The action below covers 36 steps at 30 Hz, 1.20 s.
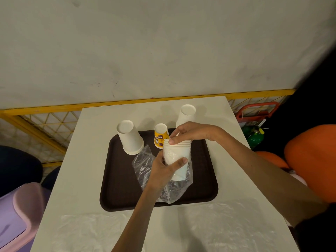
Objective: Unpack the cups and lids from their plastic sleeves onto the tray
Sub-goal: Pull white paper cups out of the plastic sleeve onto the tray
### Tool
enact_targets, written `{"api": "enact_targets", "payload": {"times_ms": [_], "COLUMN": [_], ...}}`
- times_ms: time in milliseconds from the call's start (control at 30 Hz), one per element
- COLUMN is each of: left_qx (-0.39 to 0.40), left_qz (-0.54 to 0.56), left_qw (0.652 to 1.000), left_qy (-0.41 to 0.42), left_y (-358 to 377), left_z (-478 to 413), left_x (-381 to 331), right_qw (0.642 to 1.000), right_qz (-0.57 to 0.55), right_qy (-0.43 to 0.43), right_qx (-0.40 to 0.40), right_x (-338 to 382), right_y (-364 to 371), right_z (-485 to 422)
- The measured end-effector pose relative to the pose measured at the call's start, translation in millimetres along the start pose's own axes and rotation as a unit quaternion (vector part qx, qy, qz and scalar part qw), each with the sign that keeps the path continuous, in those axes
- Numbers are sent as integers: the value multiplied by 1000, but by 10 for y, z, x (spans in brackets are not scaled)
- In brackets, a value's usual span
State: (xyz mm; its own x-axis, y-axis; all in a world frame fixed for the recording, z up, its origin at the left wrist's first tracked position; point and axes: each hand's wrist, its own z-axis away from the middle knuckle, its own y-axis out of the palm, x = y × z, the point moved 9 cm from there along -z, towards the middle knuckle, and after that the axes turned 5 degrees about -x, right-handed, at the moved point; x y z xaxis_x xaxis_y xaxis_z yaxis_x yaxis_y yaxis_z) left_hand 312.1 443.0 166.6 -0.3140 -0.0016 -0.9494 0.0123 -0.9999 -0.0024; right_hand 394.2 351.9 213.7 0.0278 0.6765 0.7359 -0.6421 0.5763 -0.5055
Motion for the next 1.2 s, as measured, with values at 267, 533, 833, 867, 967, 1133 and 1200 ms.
{"api": "enact_targets", "payload": {"times_ms": [267,533,833,867,967,1133,1200], "left_qx": [7,27,54,61,78,44,34], "left_qz": [-12,1,-28,-21,-1,-7,-4], "left_qw": [1000,1000,997,997,996,999,999], "left_qy": [-20,-15,-51,-53,-44,-23,-16], "left_y": [48,139,153,162,184,200,195], "left_z": [75,135,169,171,175,175,169], "left_x": [5,8,79,82,62,-48,-73], "right_qw": [999,997,998,998,997,997,996], "right_qz": [15,-11,5,6,10,11,14], "right_qy": [13,39,45,46,50,47,47], "right_qx": [49,59,49,50,51,68,70], "right_x": [-31,-120,-74,-77,-88,-76,-52], "right_y": [35,29,-37,-39,-45,-10,-14], "right_z": [41,73,105,110,114,136,140]}}
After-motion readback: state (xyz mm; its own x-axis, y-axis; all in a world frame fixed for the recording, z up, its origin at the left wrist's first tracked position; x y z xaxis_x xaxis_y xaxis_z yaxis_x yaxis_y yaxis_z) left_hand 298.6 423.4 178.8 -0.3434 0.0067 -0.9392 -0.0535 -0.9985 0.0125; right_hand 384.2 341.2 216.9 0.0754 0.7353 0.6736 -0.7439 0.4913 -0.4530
